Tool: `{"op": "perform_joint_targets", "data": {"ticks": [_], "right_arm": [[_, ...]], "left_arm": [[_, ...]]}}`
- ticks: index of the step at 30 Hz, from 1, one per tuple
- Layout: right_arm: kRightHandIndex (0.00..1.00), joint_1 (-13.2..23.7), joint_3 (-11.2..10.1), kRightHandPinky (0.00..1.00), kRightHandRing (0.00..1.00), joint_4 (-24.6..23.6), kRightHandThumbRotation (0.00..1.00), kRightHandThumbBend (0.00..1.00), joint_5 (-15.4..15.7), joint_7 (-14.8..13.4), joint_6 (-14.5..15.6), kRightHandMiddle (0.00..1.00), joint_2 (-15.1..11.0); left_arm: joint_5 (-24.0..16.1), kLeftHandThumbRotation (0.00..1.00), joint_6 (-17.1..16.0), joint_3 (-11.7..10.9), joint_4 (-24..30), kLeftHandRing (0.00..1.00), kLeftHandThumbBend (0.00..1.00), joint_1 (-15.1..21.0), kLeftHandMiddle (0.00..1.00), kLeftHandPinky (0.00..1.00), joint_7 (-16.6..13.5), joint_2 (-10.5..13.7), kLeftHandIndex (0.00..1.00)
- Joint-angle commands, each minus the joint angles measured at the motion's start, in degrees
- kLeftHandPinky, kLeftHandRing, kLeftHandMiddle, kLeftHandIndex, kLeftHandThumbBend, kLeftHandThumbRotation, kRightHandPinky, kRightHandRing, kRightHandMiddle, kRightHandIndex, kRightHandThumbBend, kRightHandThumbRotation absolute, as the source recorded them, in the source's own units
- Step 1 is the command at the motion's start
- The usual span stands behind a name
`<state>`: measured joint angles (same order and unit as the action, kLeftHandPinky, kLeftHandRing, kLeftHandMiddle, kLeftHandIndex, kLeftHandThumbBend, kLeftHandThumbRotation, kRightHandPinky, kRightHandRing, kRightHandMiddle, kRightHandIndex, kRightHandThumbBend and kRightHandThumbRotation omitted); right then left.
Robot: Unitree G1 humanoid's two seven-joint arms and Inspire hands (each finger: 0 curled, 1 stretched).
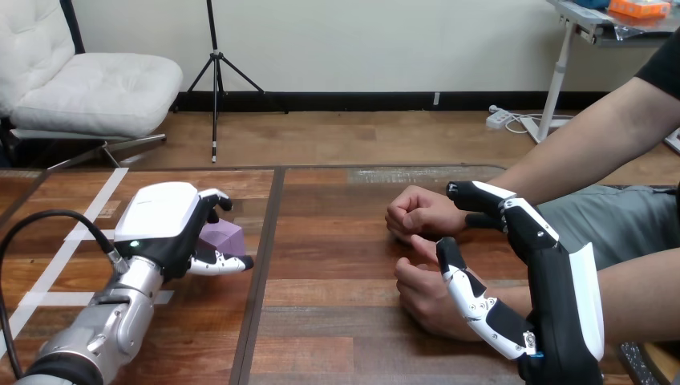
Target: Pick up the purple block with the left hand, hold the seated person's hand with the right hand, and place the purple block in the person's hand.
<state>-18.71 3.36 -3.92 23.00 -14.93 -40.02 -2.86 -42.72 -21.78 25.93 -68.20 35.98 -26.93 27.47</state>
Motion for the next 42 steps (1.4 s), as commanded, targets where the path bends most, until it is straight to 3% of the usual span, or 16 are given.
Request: {"op": "perform_joint_targets", "data": {"ticks": [1,14,24,42], "right_arm": [[0.71,3.46,-0.43,0.68,0.73,-0.77,0.23,0.36,0.16,-0.61,-0.92,0.74,-0.03],[0.7,3.8,-0.12,0.68,0.74,-0.51,0.24,0.37,0.08,-0.64,-1.08,0.74,0.2],[0.71,3.95,-0.07,0.7,0.75,-0.08,0.25,0.36,-0.24,-0.59,-1.22,0.74,0.25],[0.71,3.38,-0.19,0.7,0.75,-0.68,0.24,0.36,0.15,-0.59,-0.45,0.74,0.34]], "left_arm": [[1.09,0.43,-1.23,-1.1,3.56,0.57,0.76,1.11,0.65,0.45,-1.76,1.87,0.72],[0.9,0.45,-1.51,-1.18,5.56,0.55,0.78,-0.04,0.63,0.42,-4.34,2.57,0.71],[-0.11,0.48,0.64,-0.43,5.79,0.57,0.78,0.07,0.65,0.43,-5.59,2.47,0.72],[0.14,0.48,7.28,-0.61,5.29,0.78,0.8,0.92,0.84,0.68,-3.63,1.01,0.82]]}}
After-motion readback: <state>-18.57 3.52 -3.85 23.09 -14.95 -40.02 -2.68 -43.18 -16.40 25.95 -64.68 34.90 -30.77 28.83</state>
